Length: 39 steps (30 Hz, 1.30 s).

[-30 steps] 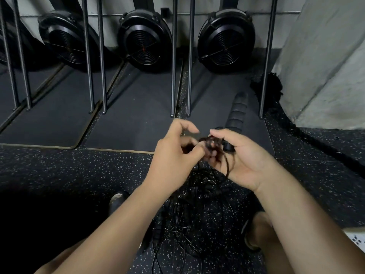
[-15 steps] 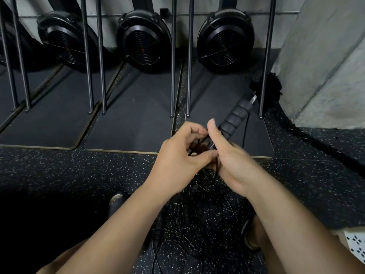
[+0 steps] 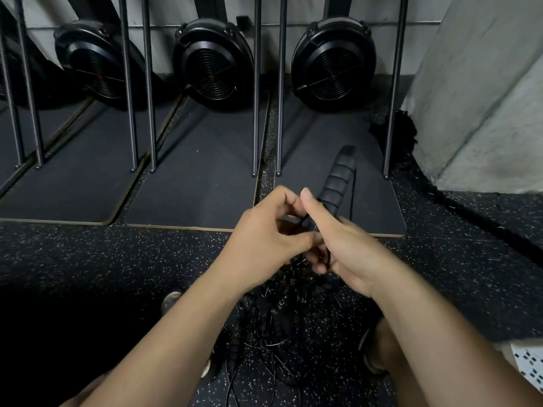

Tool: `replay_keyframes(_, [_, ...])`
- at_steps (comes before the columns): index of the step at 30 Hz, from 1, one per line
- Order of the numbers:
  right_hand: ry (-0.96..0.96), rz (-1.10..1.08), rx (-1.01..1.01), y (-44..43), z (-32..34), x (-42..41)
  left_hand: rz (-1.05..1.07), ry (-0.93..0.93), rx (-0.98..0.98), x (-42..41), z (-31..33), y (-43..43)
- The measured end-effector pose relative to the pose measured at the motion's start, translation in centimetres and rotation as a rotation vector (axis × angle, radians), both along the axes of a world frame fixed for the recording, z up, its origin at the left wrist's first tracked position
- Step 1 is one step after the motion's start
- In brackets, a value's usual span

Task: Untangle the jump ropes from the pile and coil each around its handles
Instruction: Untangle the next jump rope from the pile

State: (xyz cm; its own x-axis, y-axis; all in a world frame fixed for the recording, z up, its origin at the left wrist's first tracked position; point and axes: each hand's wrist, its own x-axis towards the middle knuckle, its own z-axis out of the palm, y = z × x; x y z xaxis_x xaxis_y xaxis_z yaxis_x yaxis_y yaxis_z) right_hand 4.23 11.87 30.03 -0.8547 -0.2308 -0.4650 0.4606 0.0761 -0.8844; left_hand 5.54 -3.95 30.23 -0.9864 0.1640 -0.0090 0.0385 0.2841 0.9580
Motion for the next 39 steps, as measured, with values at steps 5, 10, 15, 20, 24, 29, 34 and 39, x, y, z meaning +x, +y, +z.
replay_keyframes(5, [0.047,-0.057,0.048,-0.2,0.0,0.0,0.122,0.002,0.030,0.3,-0.1,1.6])
replay_keyframes(10, [0.092,0.011,0.140,-0.3,-0.1,0.2,0.118,-0.123,0.088,-0.5,0.5,1.0])
replay_keyframes(15, [0.109,0.219,0.125,1.7,1.0,0.3,0.113,-0.355,0.046,-1.2,0.5,-1.2])
replay_keyframes(20, [0.216,0.377,0.255,4.3,2.4,0.0,-0.066,-0.543,0.013,-0.6,0.3,-3.1])
replay_keyframes(24, [0.396,0.104,0.336,4.7,2.5,-0.6,-0.068,-0.520,-0.062,0.1,0.2,-3.9])
replay_keyframes(29, [0.439,0.015,0.490,5.8,1.8,-2.0,-0.130,-0.500,-0.065,0.6,0.8,-5.2])
replay_keyframes(34, [0.402,-0.002,0.433,7.0,1.2,-3.1,-0.193,-0.508,0.026,0.5,1.4,-6.1])
replay_keyframes(39, [0.371,-0.035,0.472,8.1,0.1,-4.4,-0.201,-0.490,0.282,0.3,2.0,-7.3])
